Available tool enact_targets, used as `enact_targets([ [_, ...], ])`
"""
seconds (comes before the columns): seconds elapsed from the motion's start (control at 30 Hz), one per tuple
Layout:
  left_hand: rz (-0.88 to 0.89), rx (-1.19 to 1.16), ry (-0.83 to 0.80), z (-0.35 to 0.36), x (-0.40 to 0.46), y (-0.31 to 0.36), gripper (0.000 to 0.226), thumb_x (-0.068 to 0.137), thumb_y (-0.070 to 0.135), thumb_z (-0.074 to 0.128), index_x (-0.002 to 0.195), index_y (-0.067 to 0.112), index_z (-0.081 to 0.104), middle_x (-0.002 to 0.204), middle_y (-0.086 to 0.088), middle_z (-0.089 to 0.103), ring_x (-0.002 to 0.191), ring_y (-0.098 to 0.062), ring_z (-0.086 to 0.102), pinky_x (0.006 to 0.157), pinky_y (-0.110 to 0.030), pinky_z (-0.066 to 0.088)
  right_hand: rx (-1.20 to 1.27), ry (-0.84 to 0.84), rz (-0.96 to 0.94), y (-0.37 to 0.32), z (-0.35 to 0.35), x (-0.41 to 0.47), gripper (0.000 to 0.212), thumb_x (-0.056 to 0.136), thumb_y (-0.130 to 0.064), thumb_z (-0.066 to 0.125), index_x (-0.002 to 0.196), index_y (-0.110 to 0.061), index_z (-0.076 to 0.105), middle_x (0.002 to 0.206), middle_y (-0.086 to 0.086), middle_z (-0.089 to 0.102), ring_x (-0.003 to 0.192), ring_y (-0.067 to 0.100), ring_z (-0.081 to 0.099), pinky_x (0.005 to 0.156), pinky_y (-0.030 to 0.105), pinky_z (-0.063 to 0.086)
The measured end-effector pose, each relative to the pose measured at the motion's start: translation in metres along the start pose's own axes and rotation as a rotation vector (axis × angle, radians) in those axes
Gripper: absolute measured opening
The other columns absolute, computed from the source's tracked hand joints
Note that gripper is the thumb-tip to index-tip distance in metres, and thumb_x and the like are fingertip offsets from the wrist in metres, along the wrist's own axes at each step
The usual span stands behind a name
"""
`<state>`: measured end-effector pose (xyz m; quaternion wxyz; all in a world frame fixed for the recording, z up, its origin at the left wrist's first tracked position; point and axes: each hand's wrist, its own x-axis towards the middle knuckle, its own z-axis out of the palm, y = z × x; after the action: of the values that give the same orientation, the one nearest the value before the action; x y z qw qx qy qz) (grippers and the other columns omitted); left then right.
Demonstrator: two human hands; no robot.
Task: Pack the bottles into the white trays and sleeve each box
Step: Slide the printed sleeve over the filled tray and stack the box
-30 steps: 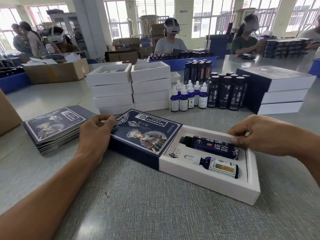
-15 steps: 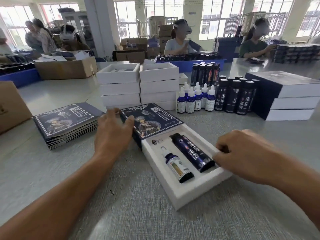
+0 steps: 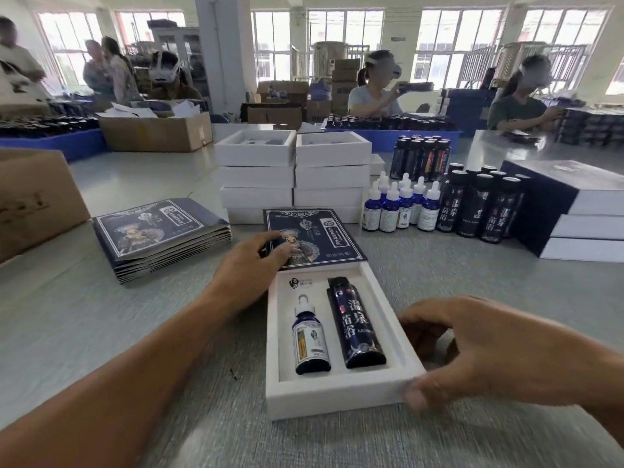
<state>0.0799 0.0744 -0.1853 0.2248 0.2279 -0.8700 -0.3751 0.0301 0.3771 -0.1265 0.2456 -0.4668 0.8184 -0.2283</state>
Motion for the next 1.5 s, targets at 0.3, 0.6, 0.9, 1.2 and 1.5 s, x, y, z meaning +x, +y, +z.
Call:
enact_targets([
  [0.3, 0.017, -0.062, -0.042, -0.001, 0.002, 0.000, 0.045, 0.096, 0.048, 0.056, 0.139, 0.035, 0.053, 0.118, 0.009, 0.058, 0.107, -0.011, 0.055, 0.088, -0.027, 0.039, 0.023, 0.031, -0.047, -0.004, 0.002, 0.001, 0.051, 0.066, -0.071, 0.078, 0.108, -0.043, 0.067, 0.098, -0.022, 0.069, 0.085, 0.002, 0.066, 0.073, 0.012, 0.048],
  [0.6, -0.013, -0.083, -0.036, -0.001, 0.002, 0.002, 0.048, 0.094, 0.047, 0.060, 0.139, 0.031, 0.055, 0.116, 0.006, 0.060, 0.109, -0.013, 0.056, 0.093, -0.029, 0.041, -0.044, 0.104, -0.017, 0.005, 0.007, 0.006, 0.060, 0.062, -0.084, 0.067, 0.106, -0.043, 0.067, 0.095, -0.016, 0.069, 0.083, 0.010, 0.066, 0.078, 0.034, 0.057],
  [0.9, 0.040, -0.057, -0.093, -0.002, -0.001, 0.003, 0.048, 0.094, 0.047, 0.060, 0.139, 0.029, 0.055, 0.128, 0.007, 0.062, 0.115, -0.011, 0.057, 0.104, -0.034, 0.042, -0.098, 0.319, -0.019, 0.014, 0.020, 0.023, 0.039, 0.070, -0.077, 0.064, 0.092, -0.045, 0.068, 0.080, -0.030, 0.065, 0.066, -0.006, 0.060, 0.062, 0.003, 0.041],
  [1.2, 0.066, -0.035, -0.092, -0.003, -0.004, 0.004, 0.046, 0.093, 0.049, 0.061, 0.135, 0.033, 0.058, 0.120, 0.012, 0.063, 0.105, -0.005, 0.057, 0.082, -0.018, 0.040, -0.145, 0.252, 0.002, 0.014, 0.016, 0.020, 0.062, 0.064, -0.090, 0.053, 0.097, -0.041, 0.067, 0.086, -0.018, 0.067, 0.073, 0.006, 0.062, 0.065, 0.019, 0.050],
  [1.5, 0.074, 0.020, -0.029, 0.003, -0.011, 0.009, 0.034, 0.098, 0.050, 0.049, 0.129, 0.036, 0.058, 0.112, 0.014, 0.065, 0.104, -0.011, 0.060, 0.089, -0.031, 0.046, -0.076, 0.142, 0.062, 0.009, 0.006, 0.010, 0.093, 0.042, -0.095, 0.064, 0.123, -0.054, 0.043, 0.112, -0.042, 0.054, 0.105, -0.018, 0.052, 0.076, 0.010, 0.048],
])
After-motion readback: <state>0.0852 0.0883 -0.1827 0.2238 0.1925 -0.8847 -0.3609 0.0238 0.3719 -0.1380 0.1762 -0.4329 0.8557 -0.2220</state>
